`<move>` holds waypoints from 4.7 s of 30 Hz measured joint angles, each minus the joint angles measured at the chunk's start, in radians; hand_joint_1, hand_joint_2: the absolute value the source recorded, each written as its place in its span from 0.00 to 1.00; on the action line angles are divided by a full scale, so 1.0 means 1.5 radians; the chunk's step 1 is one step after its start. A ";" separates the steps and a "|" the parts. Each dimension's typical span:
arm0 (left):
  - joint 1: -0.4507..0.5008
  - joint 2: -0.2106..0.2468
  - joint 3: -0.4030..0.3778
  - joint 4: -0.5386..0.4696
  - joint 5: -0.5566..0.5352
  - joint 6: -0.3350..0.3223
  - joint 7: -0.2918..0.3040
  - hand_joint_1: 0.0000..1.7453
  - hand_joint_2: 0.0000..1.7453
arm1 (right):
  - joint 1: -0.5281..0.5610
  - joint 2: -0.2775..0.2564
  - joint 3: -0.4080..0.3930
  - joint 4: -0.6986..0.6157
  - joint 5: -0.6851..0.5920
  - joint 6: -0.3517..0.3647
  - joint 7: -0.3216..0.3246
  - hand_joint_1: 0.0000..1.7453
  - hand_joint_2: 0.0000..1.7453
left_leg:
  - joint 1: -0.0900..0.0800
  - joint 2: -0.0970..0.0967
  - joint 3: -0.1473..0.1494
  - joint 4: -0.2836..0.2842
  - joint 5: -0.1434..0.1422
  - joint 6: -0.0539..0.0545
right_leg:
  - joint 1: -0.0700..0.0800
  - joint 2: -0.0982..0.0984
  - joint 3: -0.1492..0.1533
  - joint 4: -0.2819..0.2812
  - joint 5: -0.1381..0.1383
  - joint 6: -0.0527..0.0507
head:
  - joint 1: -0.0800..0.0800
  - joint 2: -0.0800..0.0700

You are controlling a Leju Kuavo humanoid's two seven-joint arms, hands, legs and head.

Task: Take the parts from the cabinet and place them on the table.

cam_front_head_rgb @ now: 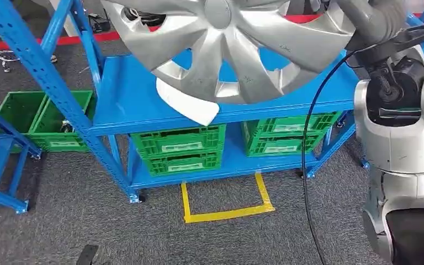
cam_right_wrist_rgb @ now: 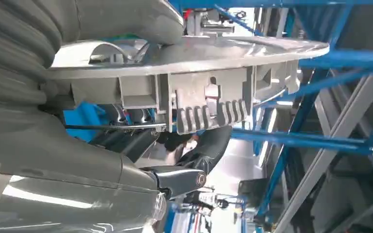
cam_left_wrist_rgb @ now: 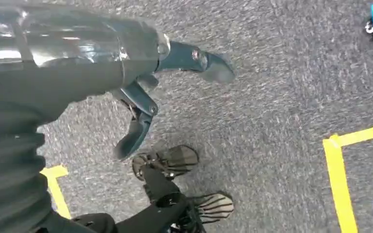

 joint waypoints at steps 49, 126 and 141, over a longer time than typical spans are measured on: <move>0.034 0.050 -0.031 -0.106 0.160 0.058 0.058 0.00 1.00 | 0.046 0.036 0.039 0.071 -0.014 -0.100 0.041 1.00 1.00 | -0.004 0.012 -0.094 0.008 0.056 -0.014 | -0.005 0.013 0.116 -0.035 -0.087 -0.017 | 0.001 0.000; 0.015 -0.047 -0.066 0.021 0.230 0.060 0.025 0.00 1.00 | 0.024 0.056 0.123 -0.024 0.035 -0.104 0.033 1.00 1.00 | -0.008 0.057 -0.048 -0.002 0.039 -0.001 | 0.005 -0.042 0.059 -0.009 -0.058 -0.011 | -0.008 0.000; 0.014 -0.054 -0.067 0.026 0.231 0.070 0.021 0.00 1.00 | 0.026 0.065 0.124 -0.024 0.035 -0.098 0.031 1.00 1.00 | -0.023 -0.042 -0.058 -0.002 0.054 0.026 | 0.009 0.046 0.061 0.002 -0.063 -0.038 | 0.016 0.000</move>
